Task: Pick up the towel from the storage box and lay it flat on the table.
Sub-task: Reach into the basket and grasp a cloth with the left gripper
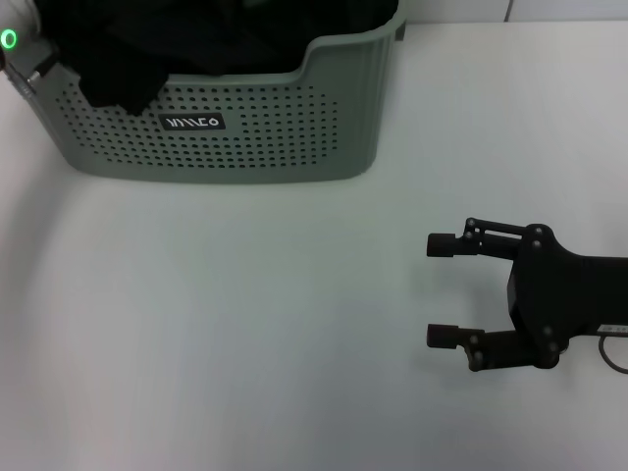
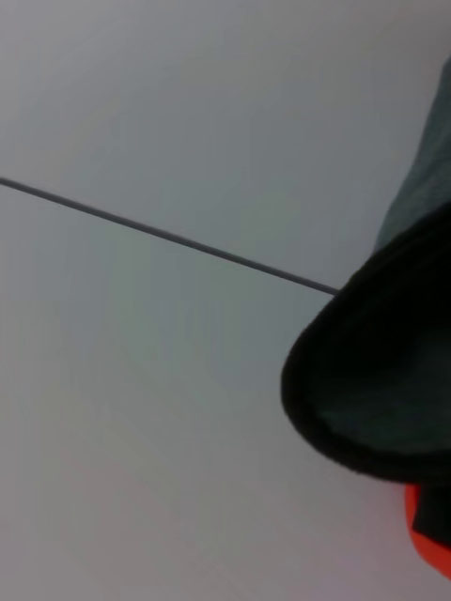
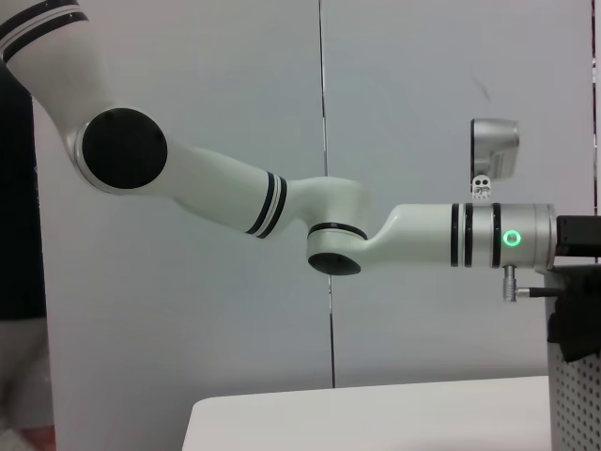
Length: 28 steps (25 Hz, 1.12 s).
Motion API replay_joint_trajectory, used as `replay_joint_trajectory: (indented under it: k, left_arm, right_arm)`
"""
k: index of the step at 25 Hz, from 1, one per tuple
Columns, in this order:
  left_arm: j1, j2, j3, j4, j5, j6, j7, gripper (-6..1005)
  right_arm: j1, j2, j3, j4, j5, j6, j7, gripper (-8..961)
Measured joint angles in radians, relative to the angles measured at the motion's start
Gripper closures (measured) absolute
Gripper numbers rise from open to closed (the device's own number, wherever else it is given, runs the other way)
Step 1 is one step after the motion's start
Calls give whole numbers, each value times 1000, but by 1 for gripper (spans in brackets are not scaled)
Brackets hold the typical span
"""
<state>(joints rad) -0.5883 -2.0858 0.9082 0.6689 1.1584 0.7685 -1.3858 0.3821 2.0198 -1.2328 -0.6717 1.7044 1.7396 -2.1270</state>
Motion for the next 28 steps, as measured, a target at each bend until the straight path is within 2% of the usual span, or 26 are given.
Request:
replay_joint_trajectory:
  k: [5, 6, 10, 21, 28]
  left_arm:
    - [29, -3, -5, 0, -91, 66, 27, 345]
    - [42, -4, -3, 1, -132, 115, 53, 351]
    - [49, -4, 1, -1, -148, 166, 70, 590]
    - [39, -2, 8, -14, -102, 158, 71, 1001]
    - [34, -3, 7, -38, -109, 158, 71, 985]
  right_arm:
    - [-2, 1, -1, 12, 0, 0, 0, 167]
    - [-2, 1, -1, 14, 0, 0, 0, 168]
    - [-2, 0, -1, 25, 0, 0, -9, 169]
    - [-3, 0, 0, 28, 0, 3, -13, 174]
    - [-2, 0, -4, 38, 0, 5, -22, 177]
